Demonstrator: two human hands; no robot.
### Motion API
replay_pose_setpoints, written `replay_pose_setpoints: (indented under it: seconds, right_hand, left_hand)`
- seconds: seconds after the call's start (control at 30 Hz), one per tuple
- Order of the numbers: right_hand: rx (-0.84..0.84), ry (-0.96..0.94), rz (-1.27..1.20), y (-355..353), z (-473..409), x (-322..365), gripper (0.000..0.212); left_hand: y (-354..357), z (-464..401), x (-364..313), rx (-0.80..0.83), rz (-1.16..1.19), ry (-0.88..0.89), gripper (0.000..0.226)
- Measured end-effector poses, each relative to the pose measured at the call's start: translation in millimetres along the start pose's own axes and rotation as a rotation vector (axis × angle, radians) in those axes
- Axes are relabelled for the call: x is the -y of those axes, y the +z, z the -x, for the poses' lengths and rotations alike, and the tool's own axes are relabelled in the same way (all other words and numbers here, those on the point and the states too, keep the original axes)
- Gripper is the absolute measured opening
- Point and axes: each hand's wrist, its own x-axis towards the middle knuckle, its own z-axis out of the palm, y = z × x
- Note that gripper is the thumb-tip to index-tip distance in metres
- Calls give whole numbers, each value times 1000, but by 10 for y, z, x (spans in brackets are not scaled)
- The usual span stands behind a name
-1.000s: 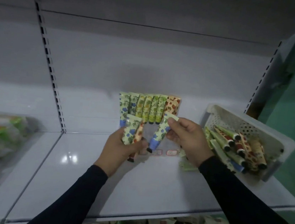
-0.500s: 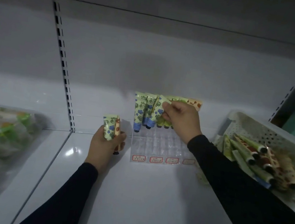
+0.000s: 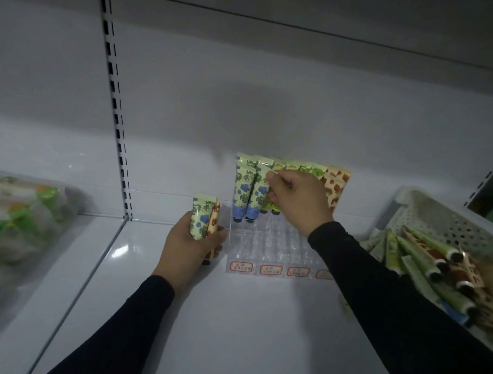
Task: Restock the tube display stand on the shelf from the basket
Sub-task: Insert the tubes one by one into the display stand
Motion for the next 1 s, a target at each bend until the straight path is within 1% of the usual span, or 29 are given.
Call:
replay_pose_setpoints:
  seconds: [0.2, 0.4, 0.7, 0.83, 1.0]
  right_hand:
    - [-58, -33, 13, 26, -26, 70, 30]
    - [-73, -41, 6, 19, -27, 54, 32]
    - [-44, -48, 8, -27, -2, 35, 29]
    - [-31, -39, 60, -1, -29, 78, 30]
    - [-31, -15, 19, 13, -31, 58, 27]
  left_hand:
    - [16, 19, -18, 36, -38, 3, 21]
    - [27, 13, -9, 45, -95, 1, 23]
    - [41, 18, -5, 38, -115, 2, 23]
    - [40, 16, 7, 42, -102, 3, 26]
    - [37, 24, 7, 43, -97, -1, 25]
